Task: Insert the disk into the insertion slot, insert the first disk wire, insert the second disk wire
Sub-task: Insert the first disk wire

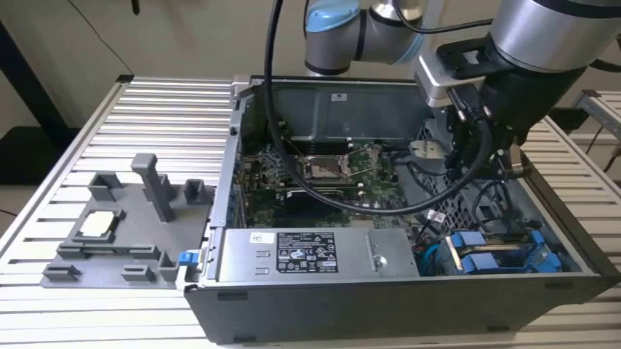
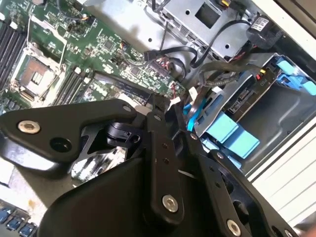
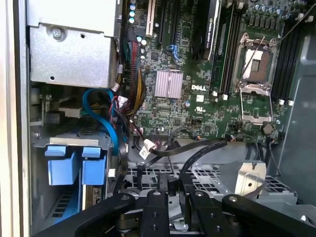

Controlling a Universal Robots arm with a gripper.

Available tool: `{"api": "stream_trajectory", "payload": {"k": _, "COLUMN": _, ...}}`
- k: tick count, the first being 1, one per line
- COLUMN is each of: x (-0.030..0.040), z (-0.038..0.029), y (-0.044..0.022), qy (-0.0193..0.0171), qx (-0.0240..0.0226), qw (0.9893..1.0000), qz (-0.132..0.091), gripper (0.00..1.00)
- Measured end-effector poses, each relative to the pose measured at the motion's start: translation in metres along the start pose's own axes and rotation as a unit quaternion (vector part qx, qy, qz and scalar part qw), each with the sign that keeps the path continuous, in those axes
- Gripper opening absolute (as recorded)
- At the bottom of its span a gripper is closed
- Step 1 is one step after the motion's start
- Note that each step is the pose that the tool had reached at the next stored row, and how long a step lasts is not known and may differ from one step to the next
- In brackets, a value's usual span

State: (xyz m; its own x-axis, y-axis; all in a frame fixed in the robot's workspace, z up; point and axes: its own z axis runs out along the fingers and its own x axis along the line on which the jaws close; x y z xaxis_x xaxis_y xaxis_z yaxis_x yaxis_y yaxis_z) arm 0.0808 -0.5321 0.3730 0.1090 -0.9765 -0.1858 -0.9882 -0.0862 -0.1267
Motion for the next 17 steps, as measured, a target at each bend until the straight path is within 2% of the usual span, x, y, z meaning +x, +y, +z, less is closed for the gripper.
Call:
{"api": "stream_trajectory", "payload": {"k": 7, "x": 0.0005, "z": 0.0019, "y": 0.0003, "qy": -0.0018, "qx": -0.0066, "qw": 0.9995, "qz": -0.03, "gripper": 0.25}}
{"api": "stream_trajectory", "payload": {"k": 11, "x": 0.0005, "z": 0.002, "y": 0.0003, "qy": -0.0018, "qx": -0.0072, "qw": 0.9995, "qz": -0.032, "gripper": 0.22}}
{"api": "stream_trajectory", "payload": {"k": 12, "x": 0.0005, "z": 0.0022, "y": 0.0003, "qy": -0.0015, "qx": -0.0074, "qw": 0.9995, "qz": -0.032, "gripper": 0.16}}
{"api": "stream_trajectory", "payload": {"k": 16, "x": 0.001, "z": 0.0018, "y": 0.0003, "qy": 0.0007, "qx": -0.0084, "qw": 0.9994, "qz": -0.032, "gripper": 0.14}}
{"api": "stream_trajectory", "payload": {"k": 17, "x": 0.001, "z": 0.0018, "y": 0.0003, "qy": 0.0007, "qx": -0.0084, "qw": 0.9994, "qz": -0.032, "gripper": 0.11}}
